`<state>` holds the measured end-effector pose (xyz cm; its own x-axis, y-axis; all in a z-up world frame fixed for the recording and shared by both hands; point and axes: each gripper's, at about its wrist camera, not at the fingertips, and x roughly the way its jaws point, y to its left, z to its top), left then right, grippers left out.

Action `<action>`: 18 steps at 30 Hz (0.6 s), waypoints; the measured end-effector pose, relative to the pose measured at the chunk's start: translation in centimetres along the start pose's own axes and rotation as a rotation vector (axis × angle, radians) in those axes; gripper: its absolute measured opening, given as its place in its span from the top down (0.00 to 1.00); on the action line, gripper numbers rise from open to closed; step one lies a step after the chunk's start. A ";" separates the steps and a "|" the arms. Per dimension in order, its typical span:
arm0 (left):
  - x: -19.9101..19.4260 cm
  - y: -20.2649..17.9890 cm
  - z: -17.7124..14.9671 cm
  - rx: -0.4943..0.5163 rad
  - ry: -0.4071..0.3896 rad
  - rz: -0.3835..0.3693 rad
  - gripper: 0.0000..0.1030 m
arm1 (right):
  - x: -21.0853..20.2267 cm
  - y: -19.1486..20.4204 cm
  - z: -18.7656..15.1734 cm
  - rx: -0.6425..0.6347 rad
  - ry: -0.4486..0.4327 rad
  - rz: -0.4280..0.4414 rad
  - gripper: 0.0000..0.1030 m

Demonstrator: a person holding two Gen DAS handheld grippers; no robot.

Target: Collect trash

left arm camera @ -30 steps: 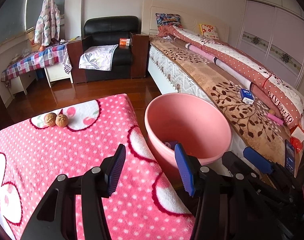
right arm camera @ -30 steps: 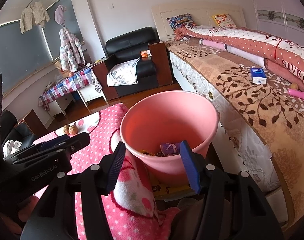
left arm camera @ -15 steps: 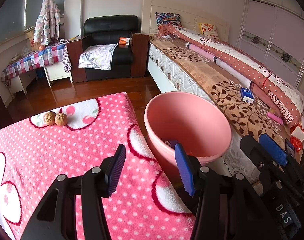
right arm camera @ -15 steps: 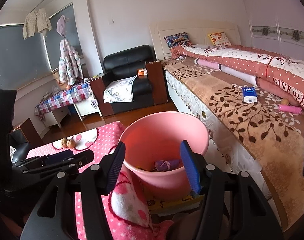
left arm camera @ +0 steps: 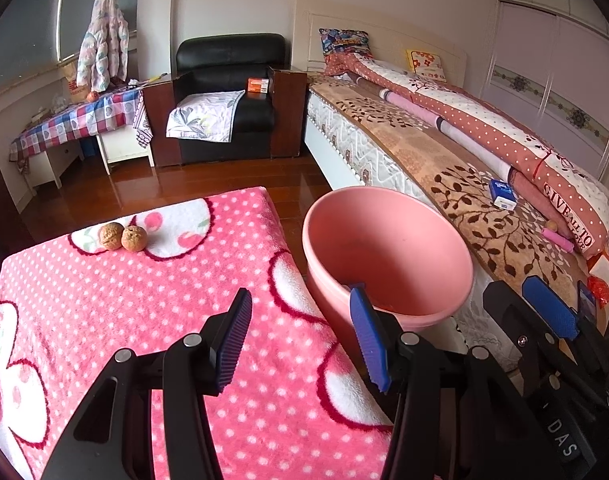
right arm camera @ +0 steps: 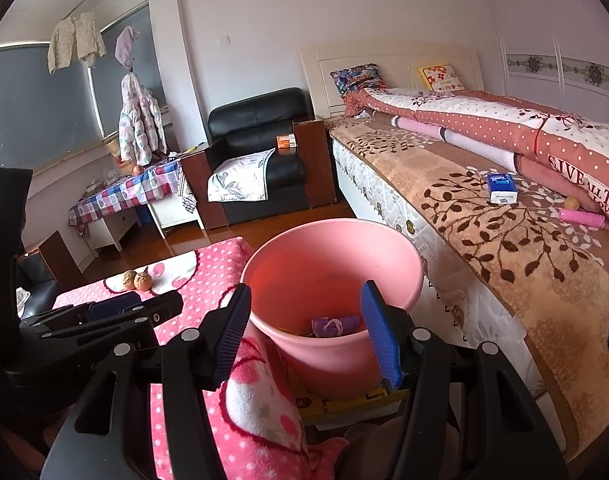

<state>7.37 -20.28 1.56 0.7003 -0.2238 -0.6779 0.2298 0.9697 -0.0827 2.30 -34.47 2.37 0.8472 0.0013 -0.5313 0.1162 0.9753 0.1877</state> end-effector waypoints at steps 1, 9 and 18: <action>-0.1 0.1 0.0 0.000 -0.003 0.005 0.51 | 0.0 0.0 0.0 0.000 0.000 0.000 0.44; -0.5 0.3 0.1 0.000 -0.013 0.018 0.51 | -0.1 0.3 -0.1 -0.007 0.002 0.000 0.44; -0.6 0.4 0.0 -0.003 -0.012 0.022 0.51 | 0.0 0.6 -0.2 -0.011 0.006 0.001 0.44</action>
<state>7.07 -19.72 1.92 0.7132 -0.2033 -0.6709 0.2122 0.9747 -0.0698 2.26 -33.85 2.27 0.8439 0.0035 -0.5364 0.1096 0.9778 0.1788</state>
